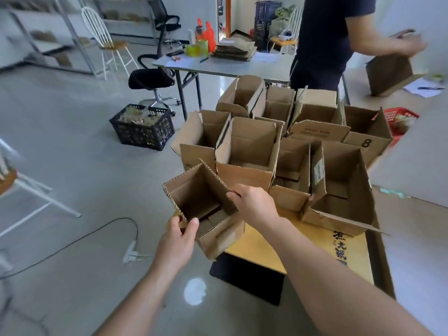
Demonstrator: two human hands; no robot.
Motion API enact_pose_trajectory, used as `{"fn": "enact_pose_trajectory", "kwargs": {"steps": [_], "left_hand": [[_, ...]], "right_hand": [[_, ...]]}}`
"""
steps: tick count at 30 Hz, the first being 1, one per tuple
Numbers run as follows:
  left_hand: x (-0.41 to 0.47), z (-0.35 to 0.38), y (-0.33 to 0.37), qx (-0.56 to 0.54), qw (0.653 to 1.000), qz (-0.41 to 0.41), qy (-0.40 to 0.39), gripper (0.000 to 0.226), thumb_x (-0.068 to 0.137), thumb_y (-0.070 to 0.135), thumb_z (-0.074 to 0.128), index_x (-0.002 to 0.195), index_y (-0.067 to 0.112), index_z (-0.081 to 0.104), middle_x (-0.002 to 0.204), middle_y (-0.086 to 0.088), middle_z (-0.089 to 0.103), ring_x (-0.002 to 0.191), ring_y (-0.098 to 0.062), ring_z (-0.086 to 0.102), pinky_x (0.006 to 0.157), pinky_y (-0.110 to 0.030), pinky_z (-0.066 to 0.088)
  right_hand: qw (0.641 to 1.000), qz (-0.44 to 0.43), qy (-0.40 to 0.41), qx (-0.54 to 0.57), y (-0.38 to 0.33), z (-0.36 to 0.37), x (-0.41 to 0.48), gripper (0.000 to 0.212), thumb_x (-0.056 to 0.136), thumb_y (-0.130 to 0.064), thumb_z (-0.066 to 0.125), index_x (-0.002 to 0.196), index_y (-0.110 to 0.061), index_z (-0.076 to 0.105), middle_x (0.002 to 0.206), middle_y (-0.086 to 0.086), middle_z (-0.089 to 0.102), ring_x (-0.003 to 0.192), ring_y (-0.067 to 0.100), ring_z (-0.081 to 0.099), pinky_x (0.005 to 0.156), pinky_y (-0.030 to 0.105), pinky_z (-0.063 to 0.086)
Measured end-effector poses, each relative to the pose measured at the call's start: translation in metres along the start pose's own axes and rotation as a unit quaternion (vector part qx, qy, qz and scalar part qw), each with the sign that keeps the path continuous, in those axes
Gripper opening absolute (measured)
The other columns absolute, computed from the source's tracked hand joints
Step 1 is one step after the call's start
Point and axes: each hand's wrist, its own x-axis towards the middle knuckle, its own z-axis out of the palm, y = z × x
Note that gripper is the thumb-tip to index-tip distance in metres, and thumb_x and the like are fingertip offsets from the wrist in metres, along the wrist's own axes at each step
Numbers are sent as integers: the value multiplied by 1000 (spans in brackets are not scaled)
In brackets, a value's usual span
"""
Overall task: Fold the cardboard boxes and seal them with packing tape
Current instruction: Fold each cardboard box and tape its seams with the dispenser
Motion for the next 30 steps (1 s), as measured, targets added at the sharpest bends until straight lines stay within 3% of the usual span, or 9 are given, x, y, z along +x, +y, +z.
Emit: {"fn": "enact_pose_trajectory", "kwargs": {"steps": [3, 6, 10, 13, 17, 20, 22, 26, 30], "left_hand": [[14, -1, 4, -80, 996, -21, 24, 62, 96, 41, 47, 146, 10, 26, 131, -16, 51, 92, -34, 67, 80, -47, 57], [26, -6, 6, -129, 990, -42, 30, 65, 98, 39, 46, 150, 15, 15, 126, -12, 50, 78, -25, 70, 58, -34, 58], [52, -30, 7, 17, 992, -3, 129, 76, 94, 46, 49, 149, 4, 18, 137, -21, 46, 124, -36, 47, 98, -47, 44], [76, -59, 14, 105, 973, 85, 189, 70, 92, 46, 51, 145, 5, 30, 142, -20, 40, 134, -30, 30, 103, -46, 33], [112, -81, 22, 188, 975, 107, 54, 65, 91, 53, 50, 143, 15, 39, 143, -11, 45, 130, -30, 42, 101, -41, 37], [132, -90, 19, 209, 970, 122, 19, 38, 91, 46, 51, 116, 18, 59, 123, -8, 62, 112, -30, 55, 88, -35, 43], [139, -96, 13, 230, 964, 130, 12, 26, 90, 45, 52, 94, 22, 61, 108, -7, 67, 101, -30, 58, 78, -32, 44], [141, -101, 4, 268, 953, 137, -39, 38, 87, 52, 49, 102, 20, 62, 100, -5, 71, 95, -27, 64, 76, -31, 47], [144, -103, 4, 242, 951, 183, -63, 32, 93, 30, 41, 74, 9, 57, 83, -12, 71, 85, -31, 63, 73, -33, 50]], "right_hand": [[999, -14, -13, 39, 0, -1, 21, 29, 98, -37, 46, 114, -20, 64, 106, 1, 67, 100, 22, 62, 79, 30, 50], [996, 30, 36, 82, -1, -2, 24, 50, 95, -48, 49, 132, -15, 52, 127, 4, 60, 114, 24, 57, 86, 31, 46], [987, 138, 82, -15, -8, 4, -5, 55, 83, -75, 36, 84, -22, 51, 81, -2, 60, 72, 18, 57, 55, 29, 38], [987, 153, 22, -33, -32, 11, -18, 61, 78, -81, 33, 65, -23, 46, 65, -5, 55, 68, 22, 56, 56, 31, 41], [980, 195, 15, -36, -66, 17, -9, 41, 86, -58, 48, 91, -18, 53, 86, 1, 64, 79, 23, 61, 71, 37, 53], [968, 243, 53, -42, -83, 21, -1, 34, 89, -44, 49, 105, -14, 49, 88, 1, 62, 80, 24, 59, 72, 35, 51], [956, 278, 60, -69, -90, 22, 3, 35, 90, -50, 50, 101, -16, 49, 88, 1, 61, 80, 23, 59, 70, 35, 50], [943, 312, 72, -89, -95, 29, 5, 1, 94, -17, 45, 95, -17, 45, 95, 5, 63, 76, 24, 51, 63, 30, 39], [930, 343, 104, -87, -97, 29, -1, 13, 90, -5, 41, 97, -11, 50, 97, 10, 64, 82, 28, 56, 71, 35, 49]]}}
